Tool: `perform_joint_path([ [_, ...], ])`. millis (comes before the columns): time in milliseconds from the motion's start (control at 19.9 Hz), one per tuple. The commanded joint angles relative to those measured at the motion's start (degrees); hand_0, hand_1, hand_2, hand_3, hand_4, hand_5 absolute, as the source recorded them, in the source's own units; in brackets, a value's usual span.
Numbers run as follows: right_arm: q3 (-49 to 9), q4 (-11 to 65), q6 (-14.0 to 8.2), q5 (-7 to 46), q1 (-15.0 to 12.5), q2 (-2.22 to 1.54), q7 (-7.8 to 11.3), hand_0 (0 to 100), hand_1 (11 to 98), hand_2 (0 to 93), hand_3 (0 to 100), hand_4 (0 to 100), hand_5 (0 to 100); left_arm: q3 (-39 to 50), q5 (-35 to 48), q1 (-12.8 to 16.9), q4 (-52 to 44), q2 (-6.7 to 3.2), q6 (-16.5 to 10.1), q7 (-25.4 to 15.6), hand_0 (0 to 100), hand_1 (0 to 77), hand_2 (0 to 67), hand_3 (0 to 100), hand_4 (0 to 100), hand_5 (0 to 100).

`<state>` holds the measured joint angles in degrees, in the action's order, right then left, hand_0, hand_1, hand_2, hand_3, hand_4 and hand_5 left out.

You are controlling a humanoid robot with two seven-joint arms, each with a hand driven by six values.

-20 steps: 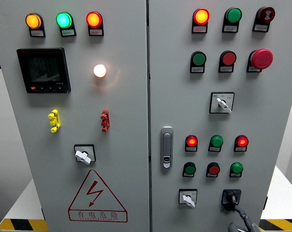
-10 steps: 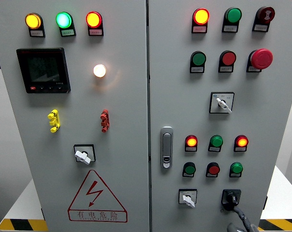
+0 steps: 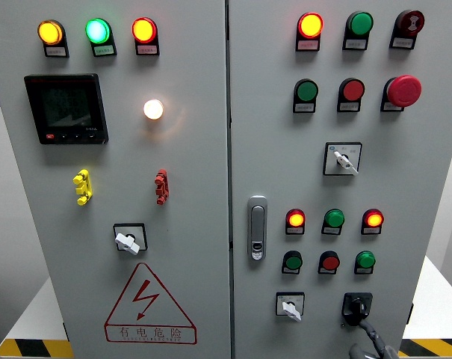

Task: Trip black knob to open circuit
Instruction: 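Grip the black rotary knob with the right hand and twist it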

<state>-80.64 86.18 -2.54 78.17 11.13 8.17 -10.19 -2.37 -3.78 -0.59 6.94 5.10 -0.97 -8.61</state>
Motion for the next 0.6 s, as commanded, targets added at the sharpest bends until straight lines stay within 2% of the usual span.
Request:
perform_joint_path([
  [0, 0.04, 0.13, 0.16, -0.04, 0.03, 0.00, -0.09, 100, 58.4, 1.7, 95, 100, 100, 0.00, 0.00, -0.02, 0.00, 0.00, 0.00, 0.00, 0, 3.0, 13.0, 21, 7, 1],
  [552, 0.31, 0.40, 0.16, -1.18, 0.38, 0.00, -0.79, 100, 58.0, 1.8, 96, 100, 100, 0.00, 0.00, -0.02, 0.00, 0.00, 0.00, 0.00, 0, 3.0, 13.0, 21, 7, 1],
])
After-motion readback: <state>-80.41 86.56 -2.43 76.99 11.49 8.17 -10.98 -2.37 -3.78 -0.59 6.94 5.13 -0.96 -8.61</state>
